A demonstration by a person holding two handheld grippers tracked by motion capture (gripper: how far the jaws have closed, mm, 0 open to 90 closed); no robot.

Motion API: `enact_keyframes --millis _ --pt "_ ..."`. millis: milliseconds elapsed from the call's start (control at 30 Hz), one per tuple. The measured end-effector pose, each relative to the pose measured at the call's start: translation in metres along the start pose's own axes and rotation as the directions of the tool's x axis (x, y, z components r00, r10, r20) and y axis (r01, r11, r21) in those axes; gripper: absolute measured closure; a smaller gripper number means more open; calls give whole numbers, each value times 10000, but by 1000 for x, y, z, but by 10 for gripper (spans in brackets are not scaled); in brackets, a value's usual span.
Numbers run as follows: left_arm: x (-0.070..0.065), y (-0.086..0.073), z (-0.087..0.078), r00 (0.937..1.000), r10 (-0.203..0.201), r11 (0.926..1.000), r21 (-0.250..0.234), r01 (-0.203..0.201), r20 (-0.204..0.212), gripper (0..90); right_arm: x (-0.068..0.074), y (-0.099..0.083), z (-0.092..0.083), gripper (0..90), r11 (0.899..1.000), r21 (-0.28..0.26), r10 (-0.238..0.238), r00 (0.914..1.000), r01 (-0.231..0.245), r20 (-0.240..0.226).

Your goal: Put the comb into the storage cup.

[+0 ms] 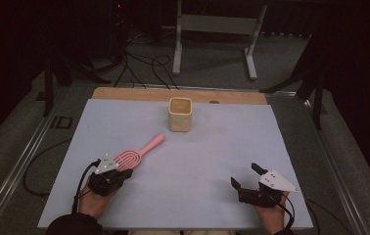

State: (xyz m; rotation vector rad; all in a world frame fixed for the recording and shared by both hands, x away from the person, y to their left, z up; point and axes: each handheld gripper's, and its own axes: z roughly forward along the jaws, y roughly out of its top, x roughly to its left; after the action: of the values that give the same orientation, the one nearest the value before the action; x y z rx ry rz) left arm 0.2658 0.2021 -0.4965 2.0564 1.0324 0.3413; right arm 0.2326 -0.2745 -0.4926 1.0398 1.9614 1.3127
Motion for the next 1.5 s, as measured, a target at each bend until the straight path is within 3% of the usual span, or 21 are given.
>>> enact_keyframes --millis 367,600,1033,1333,1500 --pt "4 -2 3 9995 -75 9993 372 86 -295 900 1 -1 1 93 10000 82 -27 10000 27 4" --pt "10 -2 2 9983 -290 9988 369 309 -505 900 1 -1 2 93 9999 103 -53 10000 53 12" --pt "27 0 1 9897 -801 9964 198 830 -1186 900 1 -1 3 93 9999 145 -54 10000 54 22" --pt "34 6 3 9852 -1109 9938 -26 1115 -1308 900 1 -1 3 93 9998 164 -64 10000 64 28" --pt "44 7 6 9776 -1418 9897 -9 1434 -1553 900 1 -2 3 93 9998 181 -57 10000 57 32"
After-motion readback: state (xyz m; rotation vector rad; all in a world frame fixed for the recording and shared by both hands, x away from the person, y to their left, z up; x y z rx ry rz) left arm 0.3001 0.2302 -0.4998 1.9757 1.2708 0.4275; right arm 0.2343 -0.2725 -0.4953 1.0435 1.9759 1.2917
